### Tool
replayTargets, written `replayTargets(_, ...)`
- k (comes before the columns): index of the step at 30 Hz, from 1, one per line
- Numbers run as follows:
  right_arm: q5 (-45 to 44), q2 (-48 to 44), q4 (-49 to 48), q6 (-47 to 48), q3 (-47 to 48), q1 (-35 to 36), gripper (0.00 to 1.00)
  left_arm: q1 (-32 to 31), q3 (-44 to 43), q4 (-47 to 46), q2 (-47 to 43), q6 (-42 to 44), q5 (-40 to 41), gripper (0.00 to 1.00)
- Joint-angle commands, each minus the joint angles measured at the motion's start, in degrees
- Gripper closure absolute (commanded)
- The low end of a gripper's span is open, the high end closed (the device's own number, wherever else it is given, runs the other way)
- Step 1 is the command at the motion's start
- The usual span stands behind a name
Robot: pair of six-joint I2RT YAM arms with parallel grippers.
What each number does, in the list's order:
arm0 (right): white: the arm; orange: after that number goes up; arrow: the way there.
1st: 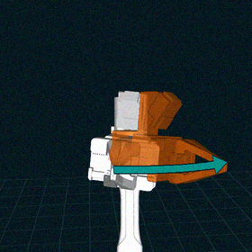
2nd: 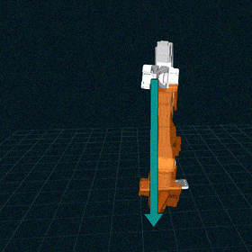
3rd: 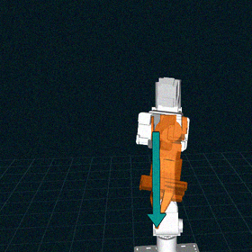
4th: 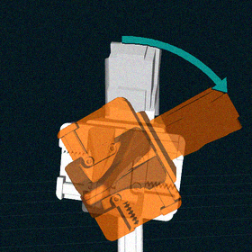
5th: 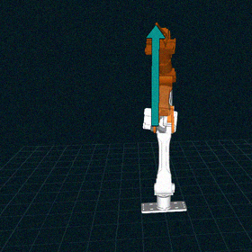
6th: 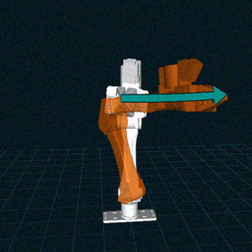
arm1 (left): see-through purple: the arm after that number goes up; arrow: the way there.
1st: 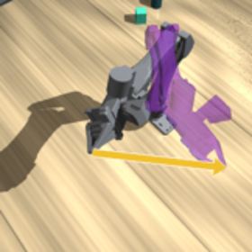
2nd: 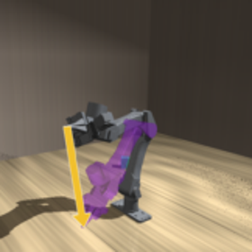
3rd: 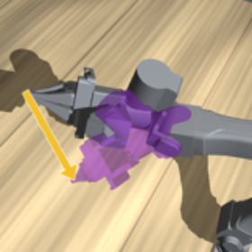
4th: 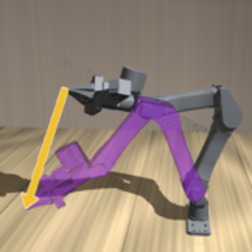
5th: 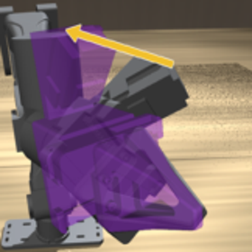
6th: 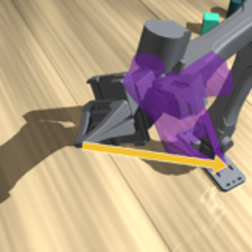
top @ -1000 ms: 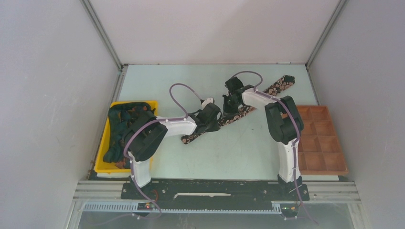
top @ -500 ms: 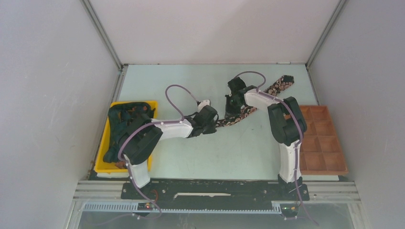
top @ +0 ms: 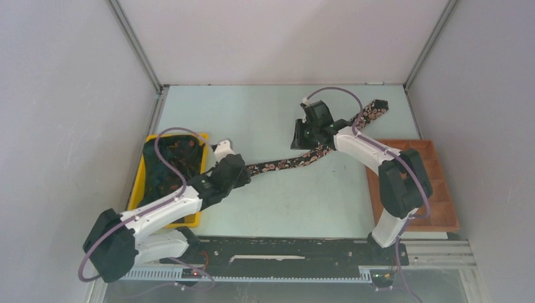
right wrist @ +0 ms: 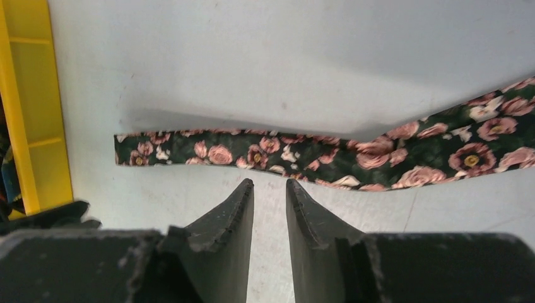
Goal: Roll the ties
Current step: Flatten out the tie at the center of the board.
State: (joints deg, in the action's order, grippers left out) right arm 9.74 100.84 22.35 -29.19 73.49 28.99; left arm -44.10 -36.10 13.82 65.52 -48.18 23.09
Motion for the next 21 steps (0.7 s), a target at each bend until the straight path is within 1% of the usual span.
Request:
replayTargets(1,-5.09,-6.16,-1.20,-0.75,-2.52,4.16,0.70,3.37,3.30,1.87,-6.36,0.72,6.68,0.53)
replayTargets(3,-7.77,-8.83,-0.92,-1.34,-4.15,5.88,0.68,5.13,4.28,2.07,-9.14,1.71,6.40,0.50)
replayTargets(6,-8.52,-12.42,-1.72,-2.93,-7.41,7.17,0.64,10.11,5.24,2.58,-12.22,1.14,1.47,0.44)
replayTargets(8,-8.04,-14.75,-2.99,-3.65,-9.61,7.21,0.59,14.58,6.61,1.37,-12.86,0.32,-2.43,0.42)
replayTargets(10,-7.94,-16.06,-4.03,-3.93,-11.33,7.30,0.49,17.57,8.61,-2.48,-13.11,0.45,-6.46,0.42)
replayTargets(11,-7.66,-16.38,-4.49,-3.94,-12.10,7.36,0.47,18.75,9.66,-4.16,-13.09,0.13,-8.14,0.41)
replayTargets(17,-2.62,-15.20,-9.40,-3.88,-14.56,7.34,0.47,22.11,11.79,-8.18,-11.62,-2.83,-13.72,0.42)
replayTargets(21,0.26,-13.64,-11.58,-3.34,-14.56,7.14,0.48,22.77,10.87,-8.13,-8.85,-5.50,-14.59,0.44)
